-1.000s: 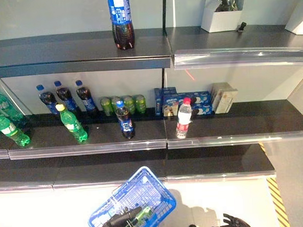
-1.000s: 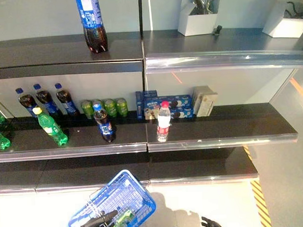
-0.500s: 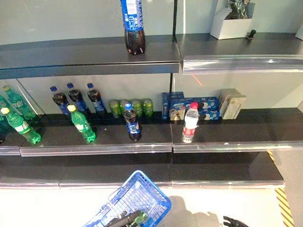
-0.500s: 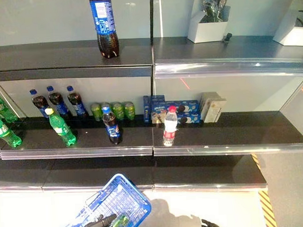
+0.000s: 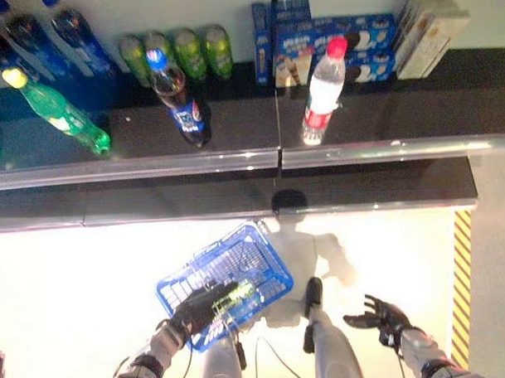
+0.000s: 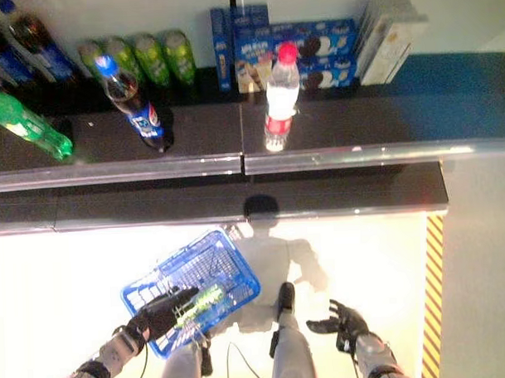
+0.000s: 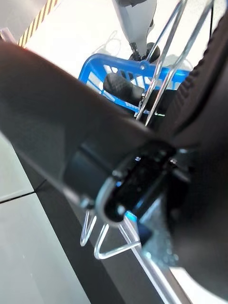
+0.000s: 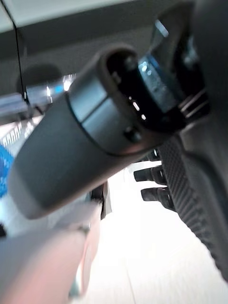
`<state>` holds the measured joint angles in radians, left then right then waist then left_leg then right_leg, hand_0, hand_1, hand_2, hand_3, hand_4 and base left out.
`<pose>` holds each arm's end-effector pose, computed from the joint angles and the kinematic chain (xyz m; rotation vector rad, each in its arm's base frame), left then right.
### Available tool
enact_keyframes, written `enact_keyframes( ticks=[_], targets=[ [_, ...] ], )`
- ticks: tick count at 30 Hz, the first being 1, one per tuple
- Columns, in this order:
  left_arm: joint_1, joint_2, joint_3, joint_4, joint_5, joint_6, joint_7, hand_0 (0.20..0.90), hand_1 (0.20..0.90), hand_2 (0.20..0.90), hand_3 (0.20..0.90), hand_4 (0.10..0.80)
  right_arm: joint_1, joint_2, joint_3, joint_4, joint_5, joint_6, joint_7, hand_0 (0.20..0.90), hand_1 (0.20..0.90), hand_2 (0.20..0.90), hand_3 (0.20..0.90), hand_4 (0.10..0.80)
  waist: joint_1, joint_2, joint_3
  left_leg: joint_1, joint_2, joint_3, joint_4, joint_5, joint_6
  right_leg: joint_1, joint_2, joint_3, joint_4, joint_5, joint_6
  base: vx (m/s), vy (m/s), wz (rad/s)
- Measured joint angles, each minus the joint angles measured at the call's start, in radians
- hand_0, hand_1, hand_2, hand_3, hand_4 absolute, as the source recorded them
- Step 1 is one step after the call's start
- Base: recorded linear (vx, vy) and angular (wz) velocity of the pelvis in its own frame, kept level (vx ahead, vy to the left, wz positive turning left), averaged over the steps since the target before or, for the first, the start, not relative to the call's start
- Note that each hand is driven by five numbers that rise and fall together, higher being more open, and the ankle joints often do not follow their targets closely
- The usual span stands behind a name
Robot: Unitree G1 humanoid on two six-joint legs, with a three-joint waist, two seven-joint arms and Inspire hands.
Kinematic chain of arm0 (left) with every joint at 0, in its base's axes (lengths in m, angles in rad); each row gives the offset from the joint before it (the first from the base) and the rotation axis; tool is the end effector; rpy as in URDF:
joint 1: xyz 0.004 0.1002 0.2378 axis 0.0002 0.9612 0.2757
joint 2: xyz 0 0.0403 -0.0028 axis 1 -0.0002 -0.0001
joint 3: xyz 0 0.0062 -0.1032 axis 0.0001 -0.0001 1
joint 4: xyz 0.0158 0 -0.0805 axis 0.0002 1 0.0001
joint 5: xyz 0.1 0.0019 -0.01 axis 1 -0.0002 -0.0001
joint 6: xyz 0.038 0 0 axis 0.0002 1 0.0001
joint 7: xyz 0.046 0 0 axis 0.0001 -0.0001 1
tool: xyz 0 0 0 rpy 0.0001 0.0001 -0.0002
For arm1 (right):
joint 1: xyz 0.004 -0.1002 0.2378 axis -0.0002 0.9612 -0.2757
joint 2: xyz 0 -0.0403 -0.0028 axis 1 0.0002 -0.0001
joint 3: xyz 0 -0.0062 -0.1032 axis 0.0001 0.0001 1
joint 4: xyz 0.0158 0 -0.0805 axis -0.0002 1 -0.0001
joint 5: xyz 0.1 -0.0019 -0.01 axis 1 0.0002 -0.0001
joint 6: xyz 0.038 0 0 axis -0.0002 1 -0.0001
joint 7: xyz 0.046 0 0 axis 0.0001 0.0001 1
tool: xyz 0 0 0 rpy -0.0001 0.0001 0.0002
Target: Pick up the drink and place into the basket.
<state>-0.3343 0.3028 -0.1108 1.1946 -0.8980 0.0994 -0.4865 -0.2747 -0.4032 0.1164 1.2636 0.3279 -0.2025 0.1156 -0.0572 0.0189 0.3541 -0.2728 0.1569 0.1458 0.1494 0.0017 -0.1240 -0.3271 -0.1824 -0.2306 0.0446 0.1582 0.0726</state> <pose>0.1933 0.2324 -0.0668 -0.6929 0.7033 -0.0405 0.1716 -0.2748 -0.0621 -0.1163 0.7525 -0.1703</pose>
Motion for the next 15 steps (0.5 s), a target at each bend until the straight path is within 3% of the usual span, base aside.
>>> enact_keyframes(
  ticks=[7,15],
  targets=[
    [-0.016,0.009,0.005,-0.001,-0.028,-0.006,-0.001,0.3,0.3,0.3,0.2,0.1,-0.005,-0.035,0.006,-0.141,0.078,-0.115,0.017,0.9,0.9,0.9,0.9,0.8,0.002,-0.007,0.007,-0.081,0.014,-0.03,0.197,-0.103,0.008,-0.106,-0.034,0.018,0.279,-0.144,-0.005,-0.01,-0.002,0.06],
    [0.03,0.032,0.007,-0.079,-0.078,-0.005,0.001,0.3,0.3,0.3,0.2,0.1,0.052,-0.077,0.086,-0.715,-0.055,-0.12,-0.114,0.9,0.9,0.9,0.9,0.8,0.0,-0.031,0.016,-0.129,0.024,-0.035,0.32,-0.159,0.008,-0.15,-0.043,0.039,0.388,-0.189,-0.007,0.042,0.009,0.0]
  ],
)
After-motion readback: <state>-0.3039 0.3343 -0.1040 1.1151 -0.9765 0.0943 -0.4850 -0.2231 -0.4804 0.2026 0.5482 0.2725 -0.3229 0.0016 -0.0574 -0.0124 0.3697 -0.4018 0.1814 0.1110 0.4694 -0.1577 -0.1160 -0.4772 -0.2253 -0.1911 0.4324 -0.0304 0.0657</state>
